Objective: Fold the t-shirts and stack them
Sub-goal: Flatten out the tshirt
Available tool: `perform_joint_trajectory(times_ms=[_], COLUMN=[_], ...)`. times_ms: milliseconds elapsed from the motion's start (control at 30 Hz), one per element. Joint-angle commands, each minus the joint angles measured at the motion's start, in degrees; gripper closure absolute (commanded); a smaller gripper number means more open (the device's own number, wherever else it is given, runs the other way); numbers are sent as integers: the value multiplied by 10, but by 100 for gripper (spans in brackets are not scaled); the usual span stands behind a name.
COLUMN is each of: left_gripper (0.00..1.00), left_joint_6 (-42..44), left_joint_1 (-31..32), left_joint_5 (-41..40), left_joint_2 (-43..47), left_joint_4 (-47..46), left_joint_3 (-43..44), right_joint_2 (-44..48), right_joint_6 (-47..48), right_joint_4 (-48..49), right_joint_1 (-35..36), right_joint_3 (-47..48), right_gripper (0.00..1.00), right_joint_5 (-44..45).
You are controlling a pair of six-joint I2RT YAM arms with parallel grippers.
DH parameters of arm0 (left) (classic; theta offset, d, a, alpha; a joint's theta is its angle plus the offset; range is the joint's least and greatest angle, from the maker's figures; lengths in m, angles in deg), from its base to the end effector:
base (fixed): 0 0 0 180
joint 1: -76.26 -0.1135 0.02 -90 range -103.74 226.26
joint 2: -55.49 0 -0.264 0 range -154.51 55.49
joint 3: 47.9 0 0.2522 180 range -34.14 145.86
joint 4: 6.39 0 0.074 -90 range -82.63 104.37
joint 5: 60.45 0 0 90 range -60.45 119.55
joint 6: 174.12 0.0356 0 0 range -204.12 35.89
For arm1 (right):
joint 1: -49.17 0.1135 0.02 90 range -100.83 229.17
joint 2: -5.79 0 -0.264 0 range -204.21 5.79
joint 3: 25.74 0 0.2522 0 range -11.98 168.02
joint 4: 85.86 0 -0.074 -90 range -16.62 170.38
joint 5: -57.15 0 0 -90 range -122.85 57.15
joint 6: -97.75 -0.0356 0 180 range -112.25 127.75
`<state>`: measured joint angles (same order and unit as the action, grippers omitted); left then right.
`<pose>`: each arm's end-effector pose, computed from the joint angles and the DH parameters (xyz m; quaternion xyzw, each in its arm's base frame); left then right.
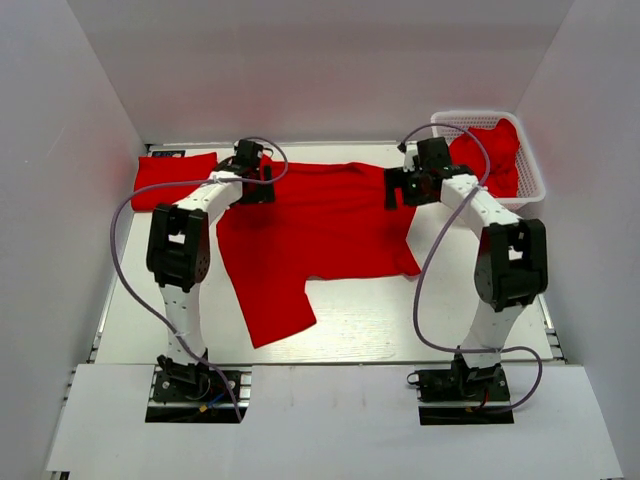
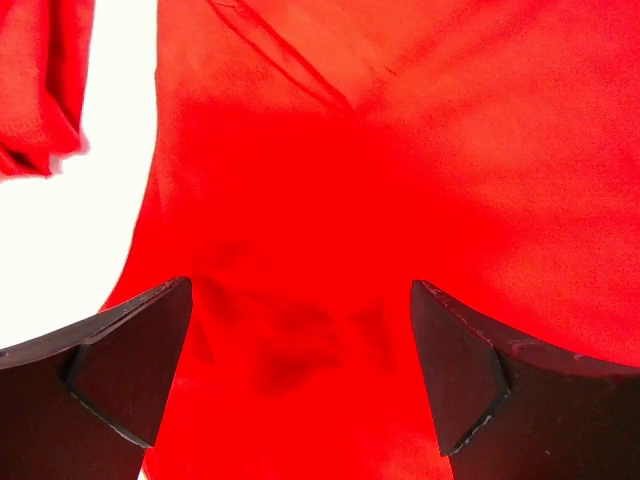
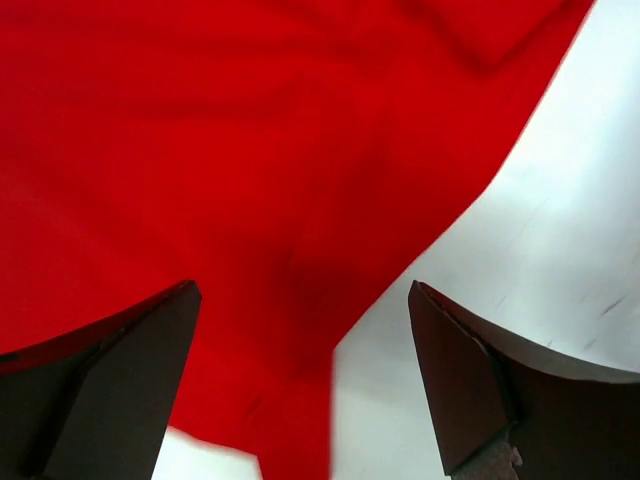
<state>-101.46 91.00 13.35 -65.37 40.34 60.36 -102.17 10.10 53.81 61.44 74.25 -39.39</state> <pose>0.4442 -0.1066 0.1921 -0.0589 0.9537 0.0583 0.2892 0.4134 0.0941 0.2480 -0.1388 0.9228 0.0838 0.3494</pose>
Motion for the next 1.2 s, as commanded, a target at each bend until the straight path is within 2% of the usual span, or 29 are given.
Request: perform_joint_trajectory(times_ms=[0, 67, 133, 233, 333, 433, 600, 767, 933, 1167], left_gripper=[0, 0, 0, 0, 0, 0, 0, 0, 0, 0], left_joint_6=[20, 13, 6, -24, -37, -43, -48, -64, -70, -70], left_joint_1=[10, 16, 16, 21, 28, 35, 35, 24, 24, 24], left_joint_5=[56, 99, 167, 239, 273, 273, 214, 195, 150, 131], left_joint_2=[101, 135, 183, 215, 222, 210, 192, 206, 219, 214], left_joint_4=[-2, -15, -56, -126, -148, -148, -110, -98, -79, -74], left_joint_3=[-43, -108, -161, -285, -323, -336, -349, -394, -419, -426], right_joint_2=[45, 56, 63, 63, 56, 43, 21, 12, 34, 55], right_joint_6=[-37, -49, -54, -54, -56, -63, -85, -102, -126, -130], right_joint_4=[-1, 1, 6, 8, 10, 16, 8, -3, -3, -7], right_joint_1=[7, 15, 27, 44, 55, 64, 63, 54, 29, -25], right_joint_3=[-71, -102, -121, -142, -153, -164, -167, -176, -186, -200], right_gripper=[10, 10, 10, 10, 10, 10, 10, 10, 10, 10], right_joint_5=[-27, -18, 0, 32, 80, 114, 173, 237, 261, 243])
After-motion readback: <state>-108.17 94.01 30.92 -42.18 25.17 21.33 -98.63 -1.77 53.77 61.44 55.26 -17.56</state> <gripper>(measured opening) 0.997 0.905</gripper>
